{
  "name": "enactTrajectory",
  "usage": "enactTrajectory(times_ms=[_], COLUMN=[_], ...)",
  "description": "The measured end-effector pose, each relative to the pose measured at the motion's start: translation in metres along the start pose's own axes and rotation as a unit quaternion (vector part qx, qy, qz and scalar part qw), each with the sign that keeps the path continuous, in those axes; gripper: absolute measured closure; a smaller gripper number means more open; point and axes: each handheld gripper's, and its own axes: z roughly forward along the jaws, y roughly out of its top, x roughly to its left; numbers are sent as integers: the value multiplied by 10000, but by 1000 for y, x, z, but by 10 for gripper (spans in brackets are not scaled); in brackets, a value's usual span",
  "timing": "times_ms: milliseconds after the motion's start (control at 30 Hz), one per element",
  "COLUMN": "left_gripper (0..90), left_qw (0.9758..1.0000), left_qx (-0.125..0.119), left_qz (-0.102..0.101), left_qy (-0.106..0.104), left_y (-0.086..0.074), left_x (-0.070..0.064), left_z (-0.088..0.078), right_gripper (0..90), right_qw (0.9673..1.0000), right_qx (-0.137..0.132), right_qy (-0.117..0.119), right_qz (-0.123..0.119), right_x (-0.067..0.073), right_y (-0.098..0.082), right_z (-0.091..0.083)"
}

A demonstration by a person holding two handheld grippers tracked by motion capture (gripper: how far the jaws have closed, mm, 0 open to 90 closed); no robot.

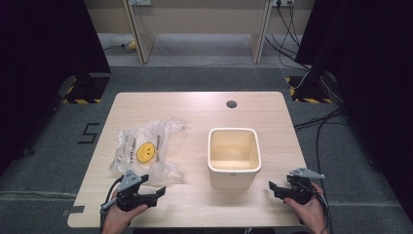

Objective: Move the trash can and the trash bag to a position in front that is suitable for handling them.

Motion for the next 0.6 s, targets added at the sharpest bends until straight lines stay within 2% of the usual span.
enactTrajectory(times_ms=[200,333,400,500,600], left_gripper=[163,163,163,163,163], left_qw=[10000,9999,9998,9999,9997], left_qx=[-49,-76,-64,56,88], left_qz=[-60,-67,-139,-28,-42], left_qy=[3,-54,-122,-147,-225], left_y=[1,2,3,3,5], left_x=[1,-1,-2,-6,-8], left_z=[-1,-1,0,3,5], right_gripper=[204,204,204,204,205], right_qw=[10000,10000,10000,10000,9999], right_qx=[-17,-11,-44,-60,-98], right_qy=[4,5,-1,-1,-15], right_qz=[-5,-29,2,-25,26], right_x=[1,1,1,1,1], right_y=[1,1,2,2,3], right_z=[0,0,0,0,0])
